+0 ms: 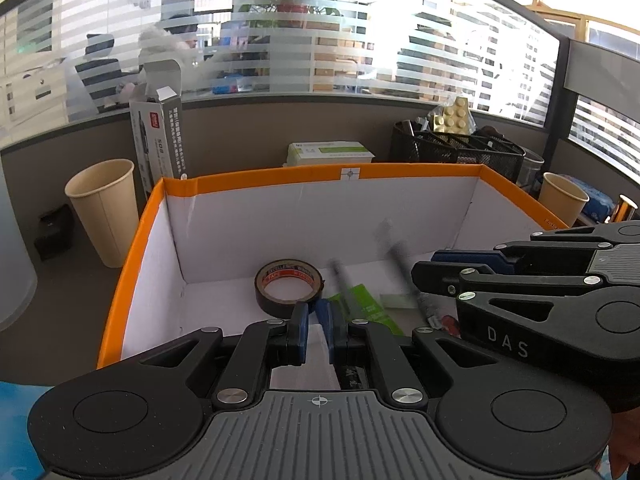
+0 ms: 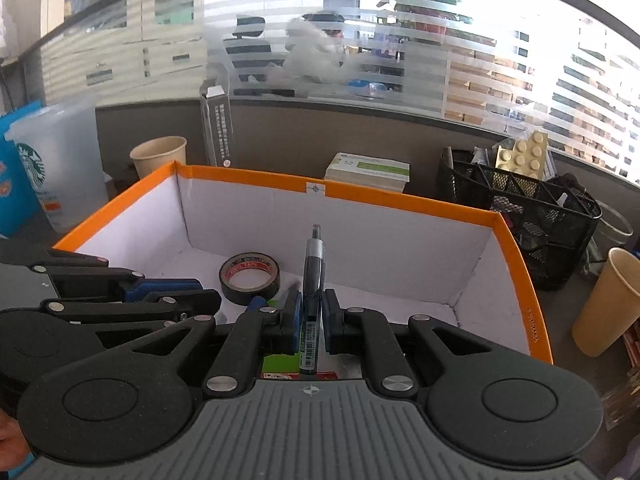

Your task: Organize rigid objects

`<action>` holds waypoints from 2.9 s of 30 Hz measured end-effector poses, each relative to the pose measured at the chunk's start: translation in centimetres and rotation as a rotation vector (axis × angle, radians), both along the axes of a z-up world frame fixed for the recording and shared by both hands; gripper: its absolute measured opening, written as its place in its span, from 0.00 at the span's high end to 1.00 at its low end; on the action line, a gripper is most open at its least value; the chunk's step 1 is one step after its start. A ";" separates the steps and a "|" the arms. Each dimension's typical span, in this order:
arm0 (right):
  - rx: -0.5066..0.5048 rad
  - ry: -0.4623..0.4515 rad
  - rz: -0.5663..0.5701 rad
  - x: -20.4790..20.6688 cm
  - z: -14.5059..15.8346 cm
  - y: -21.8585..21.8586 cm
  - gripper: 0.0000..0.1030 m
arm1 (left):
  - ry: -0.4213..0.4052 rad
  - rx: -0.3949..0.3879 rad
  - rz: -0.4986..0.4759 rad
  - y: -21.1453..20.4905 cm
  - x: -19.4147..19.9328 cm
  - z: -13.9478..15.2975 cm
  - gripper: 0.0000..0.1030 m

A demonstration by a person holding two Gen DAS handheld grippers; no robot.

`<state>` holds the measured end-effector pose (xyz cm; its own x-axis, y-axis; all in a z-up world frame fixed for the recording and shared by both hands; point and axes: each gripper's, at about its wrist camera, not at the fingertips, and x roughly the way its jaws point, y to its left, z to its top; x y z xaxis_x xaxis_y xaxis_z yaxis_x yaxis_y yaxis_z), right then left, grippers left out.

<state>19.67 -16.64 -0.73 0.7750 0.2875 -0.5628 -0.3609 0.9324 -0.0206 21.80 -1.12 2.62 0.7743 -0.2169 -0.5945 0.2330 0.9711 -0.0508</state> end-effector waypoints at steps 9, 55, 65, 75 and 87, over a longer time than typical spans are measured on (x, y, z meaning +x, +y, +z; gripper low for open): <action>-0.014 0.008 -0.012 0.0 0.1 0.2 0.89 | 0.005 0.023 0.010 -0.2 -0.1 0.0 0.85; 0.128 -0.265 -0.198 -17.7 2.6 -4.3 0.12 | -0.186 0.046 0.084 -0.3 -15.6 3.2 0.02; 0.128 -0.265 -0.198 -17.7 2.6 -4.3 0.12 | -0.182 0.044 0.085 -0.2 -15.8 3.1 0.02; 0.126 -0.262 -0.198 -17.9 2.5 -4.2 0.11 | -0.180 0.045 0.086 -0.2 -15.9 3.0 0.02; 0.127 -0.258 -0.198 -17.9 2.5 -4.2 0.10 | -0.178 0.048 0.086 -0.2 -15.9 2.9 0.02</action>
